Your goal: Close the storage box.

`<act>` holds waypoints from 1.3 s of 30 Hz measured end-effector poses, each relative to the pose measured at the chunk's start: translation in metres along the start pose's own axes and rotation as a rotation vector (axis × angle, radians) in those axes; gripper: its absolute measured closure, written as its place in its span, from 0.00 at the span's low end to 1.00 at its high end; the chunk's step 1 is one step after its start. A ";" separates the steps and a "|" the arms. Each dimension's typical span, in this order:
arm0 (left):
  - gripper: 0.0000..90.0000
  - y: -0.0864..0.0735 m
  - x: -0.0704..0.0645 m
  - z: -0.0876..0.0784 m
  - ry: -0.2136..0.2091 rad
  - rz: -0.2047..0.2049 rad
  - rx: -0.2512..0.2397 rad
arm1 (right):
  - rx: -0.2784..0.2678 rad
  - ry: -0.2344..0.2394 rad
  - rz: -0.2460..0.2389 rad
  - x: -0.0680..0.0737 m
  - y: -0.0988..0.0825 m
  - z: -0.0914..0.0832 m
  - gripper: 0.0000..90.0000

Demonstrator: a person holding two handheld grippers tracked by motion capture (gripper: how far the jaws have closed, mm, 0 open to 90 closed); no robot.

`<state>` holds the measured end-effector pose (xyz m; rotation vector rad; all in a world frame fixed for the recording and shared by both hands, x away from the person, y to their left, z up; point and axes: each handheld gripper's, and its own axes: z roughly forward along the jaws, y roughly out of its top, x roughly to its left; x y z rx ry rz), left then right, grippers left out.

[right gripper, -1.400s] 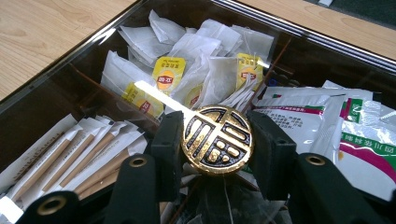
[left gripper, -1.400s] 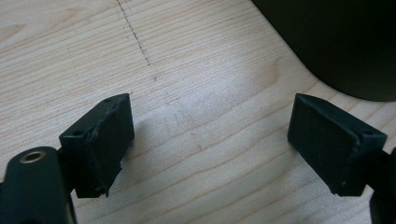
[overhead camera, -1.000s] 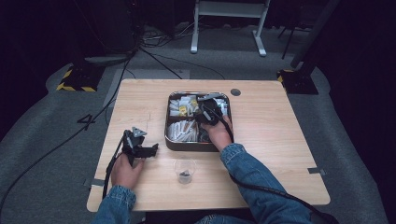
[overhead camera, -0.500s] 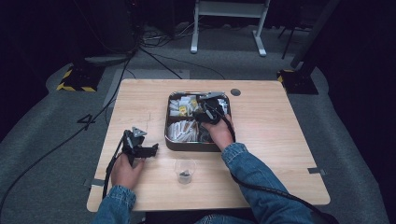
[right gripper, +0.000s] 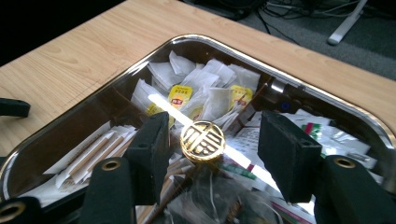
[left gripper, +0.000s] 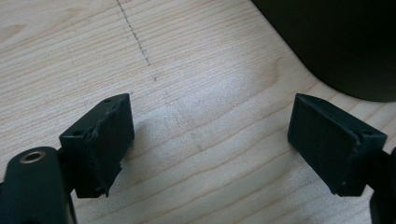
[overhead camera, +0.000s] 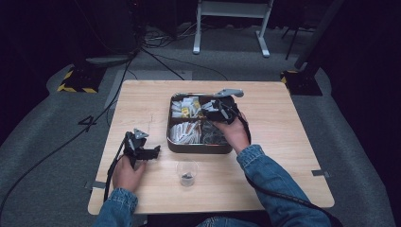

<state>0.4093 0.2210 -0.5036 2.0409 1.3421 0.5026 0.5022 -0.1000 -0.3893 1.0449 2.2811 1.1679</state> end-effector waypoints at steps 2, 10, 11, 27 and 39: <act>0.17 0.000 0.000 0.000 0.000 0.000 0.000 | -0.007 -0.001 0.000 -0.001 0.000 -0.005 0.49; 0.17 0.000 0.000 0.000 0.000 0.000 0.000 | -0.035 0.014 -0.013 -0.015 -0.002 -0.041 0.49; 0.17 0.000 0.000 0.000 0.000 0.001 0.000 | -0.038 0.021 -0.013 -0.016 -0.002 -0.045 0.49; 0.17 0.000 0.000 0.000 0.002 0.000 0.001 | -0.066 0.041 0.001 -0.057 -0.037 -0.100 0.47; 0.17 0.000 0.000 0.000 0.002 -0.002 0.000 | -0.076 0.052 0.028 -0.094 -0.083 -0.134 0.43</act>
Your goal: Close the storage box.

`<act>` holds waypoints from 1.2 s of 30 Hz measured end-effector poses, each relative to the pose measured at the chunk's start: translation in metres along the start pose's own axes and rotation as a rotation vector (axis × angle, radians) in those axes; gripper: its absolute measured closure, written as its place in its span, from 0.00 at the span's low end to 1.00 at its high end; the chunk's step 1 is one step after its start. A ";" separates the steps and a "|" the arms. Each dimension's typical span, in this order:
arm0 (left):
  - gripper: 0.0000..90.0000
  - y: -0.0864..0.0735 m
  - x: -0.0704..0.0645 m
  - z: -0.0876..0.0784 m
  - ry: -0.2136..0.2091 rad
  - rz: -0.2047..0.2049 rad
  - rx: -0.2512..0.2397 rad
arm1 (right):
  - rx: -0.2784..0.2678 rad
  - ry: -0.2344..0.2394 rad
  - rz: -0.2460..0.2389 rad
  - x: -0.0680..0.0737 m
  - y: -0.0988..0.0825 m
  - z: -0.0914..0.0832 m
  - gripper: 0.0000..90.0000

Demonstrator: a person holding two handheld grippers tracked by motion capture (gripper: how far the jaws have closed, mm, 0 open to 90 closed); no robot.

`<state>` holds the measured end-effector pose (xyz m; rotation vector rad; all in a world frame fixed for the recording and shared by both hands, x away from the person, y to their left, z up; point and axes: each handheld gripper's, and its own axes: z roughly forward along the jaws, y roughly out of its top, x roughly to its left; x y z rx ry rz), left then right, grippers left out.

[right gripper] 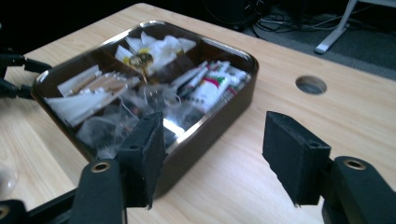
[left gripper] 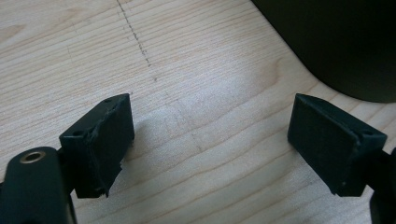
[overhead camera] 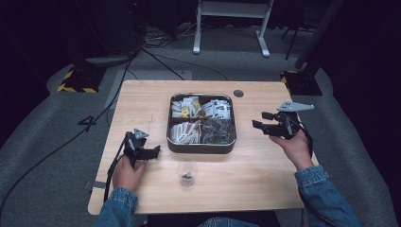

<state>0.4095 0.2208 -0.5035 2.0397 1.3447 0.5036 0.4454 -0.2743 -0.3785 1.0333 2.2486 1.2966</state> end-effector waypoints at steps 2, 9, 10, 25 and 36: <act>0.17 0.000 0.000 0.000 0.000 0.001 0.001 | 0.003 -0.003 -0.011 -0.005 -0.009 -0.005 0.43; 0.17 0.000 0.000 0.000 0.000 0.001 0.002 | 0.010 0.007 0.042 -0.027 -0.046 -0.017 0.42; 0.17 0.000 0.000 0.000 0.000 0.001 0.001 | 0.016 -0.007 0.034 -0.029 -0.051 -0.017 0.42; 0.17 0.000 0.000 0.000 -0.001 0.000 0.000 | 0.109 -0.085 0.024 -0.057 -0.102 0.009 0.38; 0.17 0.000 0.000 0.000 -0.002 0.002 0.000 | 0.196 -0.149 0.038 -0.066 -0.123 0.027 0.22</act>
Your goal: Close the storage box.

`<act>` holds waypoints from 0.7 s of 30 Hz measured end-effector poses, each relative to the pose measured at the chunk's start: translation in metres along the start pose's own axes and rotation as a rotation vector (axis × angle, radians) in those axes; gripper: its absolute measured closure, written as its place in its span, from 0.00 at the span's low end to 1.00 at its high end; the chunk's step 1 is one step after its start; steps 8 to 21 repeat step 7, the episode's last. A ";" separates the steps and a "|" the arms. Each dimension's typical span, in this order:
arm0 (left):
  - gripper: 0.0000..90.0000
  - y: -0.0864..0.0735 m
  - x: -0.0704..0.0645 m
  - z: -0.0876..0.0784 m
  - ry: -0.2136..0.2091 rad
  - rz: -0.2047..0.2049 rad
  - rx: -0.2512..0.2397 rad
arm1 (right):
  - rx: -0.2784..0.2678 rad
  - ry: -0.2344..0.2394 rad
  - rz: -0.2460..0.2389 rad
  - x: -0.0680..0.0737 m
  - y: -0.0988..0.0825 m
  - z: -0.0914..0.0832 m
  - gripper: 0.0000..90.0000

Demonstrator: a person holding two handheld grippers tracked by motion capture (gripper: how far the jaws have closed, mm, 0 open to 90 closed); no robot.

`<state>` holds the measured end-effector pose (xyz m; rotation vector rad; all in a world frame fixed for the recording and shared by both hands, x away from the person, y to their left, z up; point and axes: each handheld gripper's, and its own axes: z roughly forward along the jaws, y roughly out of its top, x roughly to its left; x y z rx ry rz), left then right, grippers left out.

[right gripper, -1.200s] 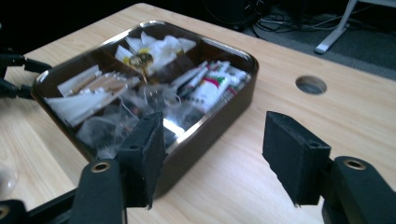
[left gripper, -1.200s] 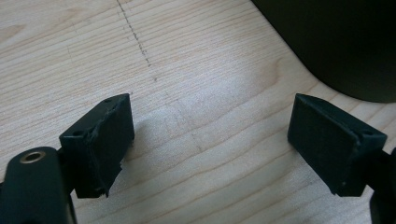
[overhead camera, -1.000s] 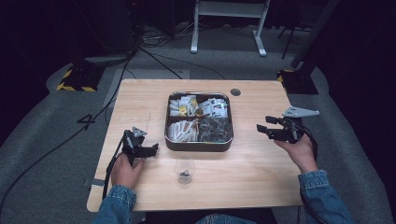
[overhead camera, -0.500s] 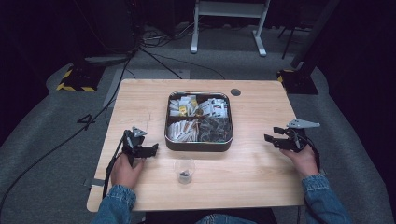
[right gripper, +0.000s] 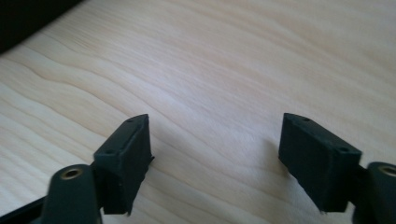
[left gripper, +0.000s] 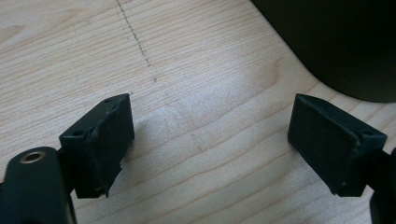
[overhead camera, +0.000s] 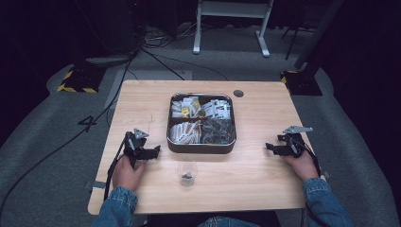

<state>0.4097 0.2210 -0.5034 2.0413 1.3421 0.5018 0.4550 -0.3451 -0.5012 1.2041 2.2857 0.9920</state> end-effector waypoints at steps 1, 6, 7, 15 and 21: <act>0.17 0.000 0.000 0.000 0.000 0.000 0.000 | -0.014 0.004 -0.004 -0.002 -0.002 0.001 0.20; 0.17 0.000 0.000 0.000 0.000 0.000 0.000 | -0.009 0.006 -0.001 -0.006 -0.001 0.001 0.17; 0.17 0.000 0.000 0.000 0.000 0.000 0.000 | -0.008 0.004 -0.001 -0.006 -0.001 0.002 0.16; 0.17 0.000 0.000 0.000 0.000 0.000 0.000 | -0.008 0.004 -0.001 -0.006 -0.001 0.002 0.16; 0.17 0.000 0.000 0.000 0.000 0.000 0.000 | -0.008 0.004 -0.001 -0.006 -0.001 0.002 0.16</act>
